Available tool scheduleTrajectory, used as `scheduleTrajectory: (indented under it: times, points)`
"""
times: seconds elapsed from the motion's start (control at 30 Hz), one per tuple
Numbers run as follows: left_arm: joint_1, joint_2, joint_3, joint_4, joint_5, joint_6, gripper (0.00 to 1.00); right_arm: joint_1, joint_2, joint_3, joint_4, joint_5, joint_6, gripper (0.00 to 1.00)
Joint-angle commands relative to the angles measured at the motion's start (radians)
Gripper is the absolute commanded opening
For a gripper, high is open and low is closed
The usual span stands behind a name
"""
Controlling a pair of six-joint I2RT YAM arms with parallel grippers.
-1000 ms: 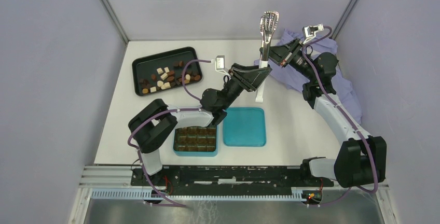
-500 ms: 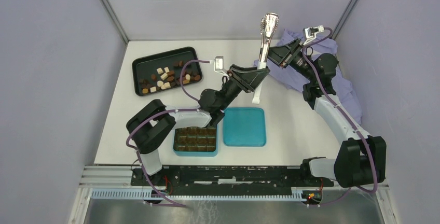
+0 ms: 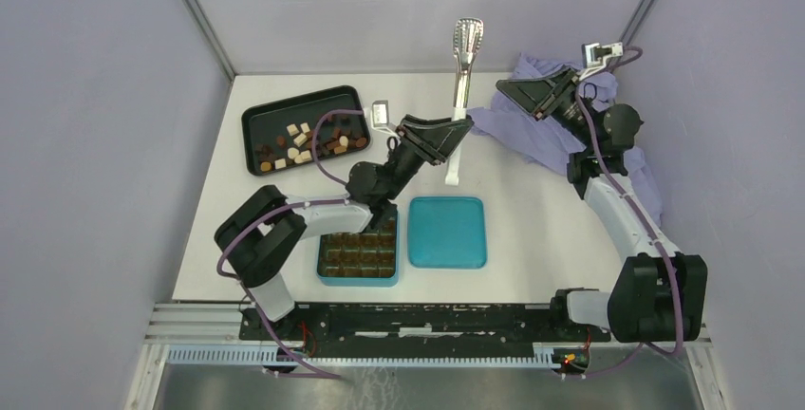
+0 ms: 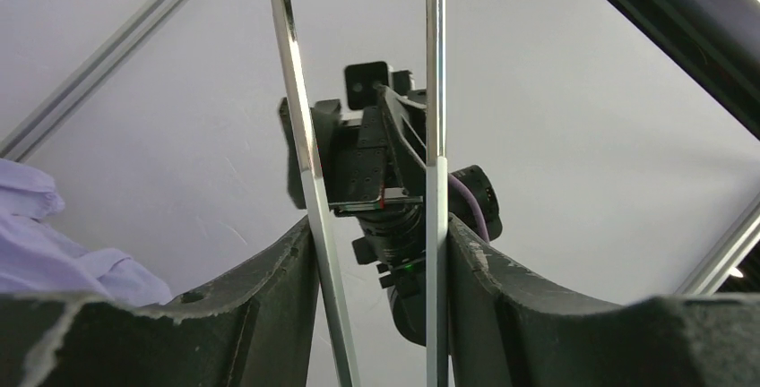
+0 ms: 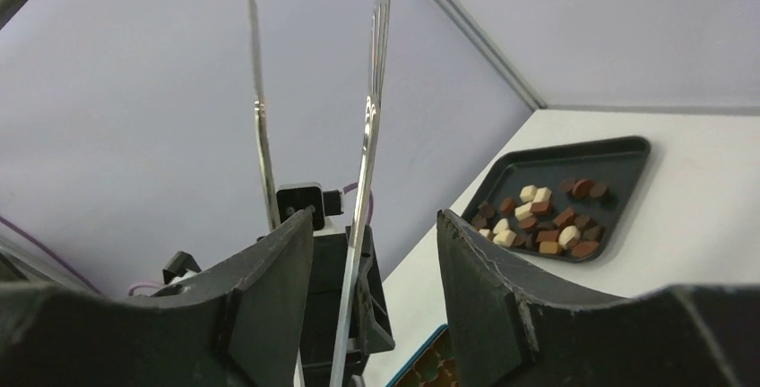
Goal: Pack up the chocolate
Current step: Pick up the clamp at the center of the board.
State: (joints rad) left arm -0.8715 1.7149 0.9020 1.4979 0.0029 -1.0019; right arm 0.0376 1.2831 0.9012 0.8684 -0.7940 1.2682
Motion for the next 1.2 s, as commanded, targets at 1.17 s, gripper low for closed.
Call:
scheduleTrajectory:
  times: [1.17]
  points:
    - [0.203,-0.131,0.134,-0.594,0.536,-0.346,0.17,0.018,0.053,-0.116,0.018,-0.135,-0.056,0.68]
